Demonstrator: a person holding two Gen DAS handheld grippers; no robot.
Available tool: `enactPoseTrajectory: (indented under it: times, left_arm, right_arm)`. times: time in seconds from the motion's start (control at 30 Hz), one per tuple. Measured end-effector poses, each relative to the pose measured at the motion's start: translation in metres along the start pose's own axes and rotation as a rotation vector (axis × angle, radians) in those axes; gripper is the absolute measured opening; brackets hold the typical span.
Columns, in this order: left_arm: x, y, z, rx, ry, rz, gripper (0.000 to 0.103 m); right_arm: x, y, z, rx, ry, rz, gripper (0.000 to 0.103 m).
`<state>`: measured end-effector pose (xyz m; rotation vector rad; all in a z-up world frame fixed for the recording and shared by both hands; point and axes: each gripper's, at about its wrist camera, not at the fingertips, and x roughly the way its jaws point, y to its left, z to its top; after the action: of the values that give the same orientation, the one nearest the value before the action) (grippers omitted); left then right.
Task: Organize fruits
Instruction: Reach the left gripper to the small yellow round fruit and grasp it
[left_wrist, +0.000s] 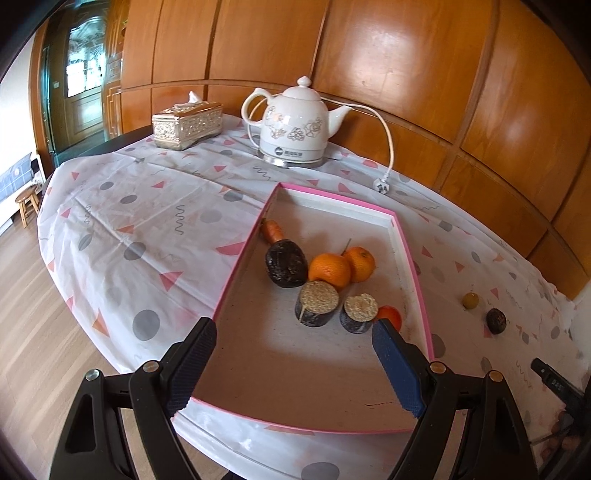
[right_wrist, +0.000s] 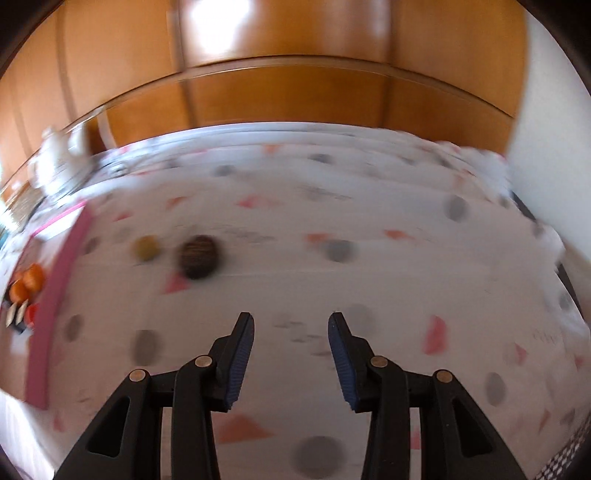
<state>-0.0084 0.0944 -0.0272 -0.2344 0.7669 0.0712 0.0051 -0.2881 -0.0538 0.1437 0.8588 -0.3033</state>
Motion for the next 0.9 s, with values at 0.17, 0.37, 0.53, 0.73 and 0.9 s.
enactPoseTrajectory:
  times: [0.17, 0.37, 0.53, 0.73, 0.9]
  left_arm:
    - [0.000, -0.007, 0.000, 0.023, 0.003, -0.005, 0.087]
    - [0.001, -0.018, 0.001, 0.069, 0.008, -0.022, 0.087]
    - [0.001, -0.039, 0.006, 0.141, 0.008, -0.059, 0.087]
    - [0.008, -0.071, 0.015, 0.251, 0.035, -0.137, 0.086]
    - [0.016, -0.110, 0.020, 0.377, 0.071, -0.231, 0.084]
  right_arm:
    - [0.003, -0.041, -0.001, 0.111, -0.010, -0.087, 0.042]
    - [0.008, -0.067, -0.007, 0.172, -0.008, -0.144, 0.043]
    - [0.009, -0.071, -0.012, 0.187, -0.014, -0.174, 0.043]
    - [0.010, -0.080, -0.013, 0.204, -0.026, -0.205, 0.043]
    - [0.012, -0.089, -0.017, 0.225, -0.025, -0.222, 0.043]
